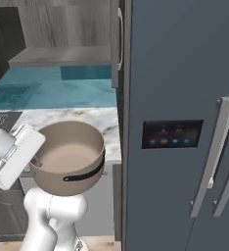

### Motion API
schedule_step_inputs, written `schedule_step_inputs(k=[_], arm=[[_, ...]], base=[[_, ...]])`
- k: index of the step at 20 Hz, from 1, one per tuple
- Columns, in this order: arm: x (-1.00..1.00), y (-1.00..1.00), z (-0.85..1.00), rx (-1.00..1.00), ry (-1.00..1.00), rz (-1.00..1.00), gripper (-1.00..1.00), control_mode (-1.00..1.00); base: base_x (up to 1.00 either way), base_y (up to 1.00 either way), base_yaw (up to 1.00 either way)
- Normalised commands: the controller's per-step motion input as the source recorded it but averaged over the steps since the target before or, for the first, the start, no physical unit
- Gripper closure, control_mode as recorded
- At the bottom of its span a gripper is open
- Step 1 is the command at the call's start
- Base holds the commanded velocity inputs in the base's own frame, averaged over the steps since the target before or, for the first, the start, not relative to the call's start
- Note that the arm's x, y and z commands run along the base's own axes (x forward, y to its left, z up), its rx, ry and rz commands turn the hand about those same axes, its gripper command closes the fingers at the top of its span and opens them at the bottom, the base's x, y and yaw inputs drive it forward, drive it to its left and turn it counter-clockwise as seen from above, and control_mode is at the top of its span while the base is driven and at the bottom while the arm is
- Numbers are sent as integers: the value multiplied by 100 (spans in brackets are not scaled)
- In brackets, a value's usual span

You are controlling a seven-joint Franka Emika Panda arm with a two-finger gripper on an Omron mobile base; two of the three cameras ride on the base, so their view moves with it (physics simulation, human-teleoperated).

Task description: Pick the kettle from the cabinet and place it on a stove burner. Then pick the pot from the counter and place it on another stove burner. Finally, turn both burners on.

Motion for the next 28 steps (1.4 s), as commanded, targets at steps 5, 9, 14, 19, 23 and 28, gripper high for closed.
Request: schedule_step_inputs(k=[5,9,14,19,23,28], arm=[[0,0,0,0,0,0,100,100],[0,0,0,0,0,0,100,100],[0,0,0,0,0,0,100,100],[0,0,0,0,0,0,100,100],[0,0,0,0,0,0,100,100],[0,0,0,0,0,0,100,100]], base=[[-18,0,-35],[-16,1,-36],[-14,3,-37],[-10,2,-38],[-10,1,-37],[-15,0,-37]])
